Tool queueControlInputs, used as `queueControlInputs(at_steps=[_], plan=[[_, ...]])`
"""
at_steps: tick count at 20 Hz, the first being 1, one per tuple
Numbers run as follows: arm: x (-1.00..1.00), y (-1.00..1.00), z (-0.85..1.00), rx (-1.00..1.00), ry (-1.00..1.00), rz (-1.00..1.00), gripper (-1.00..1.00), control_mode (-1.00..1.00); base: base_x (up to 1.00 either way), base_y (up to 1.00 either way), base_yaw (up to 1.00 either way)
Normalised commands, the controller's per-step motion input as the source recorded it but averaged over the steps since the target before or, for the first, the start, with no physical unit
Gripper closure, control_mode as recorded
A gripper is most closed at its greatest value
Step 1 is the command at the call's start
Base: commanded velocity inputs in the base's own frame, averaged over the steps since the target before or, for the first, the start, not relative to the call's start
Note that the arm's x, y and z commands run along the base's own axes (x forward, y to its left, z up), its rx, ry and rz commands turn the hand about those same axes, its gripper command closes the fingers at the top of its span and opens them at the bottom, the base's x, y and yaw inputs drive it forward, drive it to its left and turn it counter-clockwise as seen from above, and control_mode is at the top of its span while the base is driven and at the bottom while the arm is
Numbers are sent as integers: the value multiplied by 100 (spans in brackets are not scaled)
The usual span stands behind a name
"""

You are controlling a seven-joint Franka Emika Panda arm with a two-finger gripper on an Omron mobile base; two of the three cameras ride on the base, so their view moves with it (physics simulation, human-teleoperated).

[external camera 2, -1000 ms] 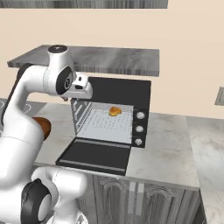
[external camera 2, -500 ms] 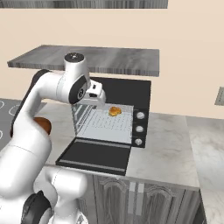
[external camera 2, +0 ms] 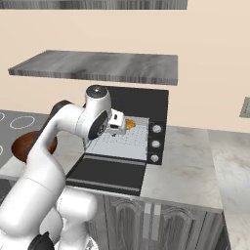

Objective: Pick up the heated bread from the toaster oven and place it in the bowl. Then move the bread bowl to the dining counter.

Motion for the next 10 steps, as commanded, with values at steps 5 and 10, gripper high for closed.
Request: queueControlInputs(at_steps=[5, 10], plan=[[26, 0, -57, 0, -23, -6, -100, -100, 0, 0, 0], [57, 0, -30, 0, -13, -10, -100, -100, 0, 0, 0]])
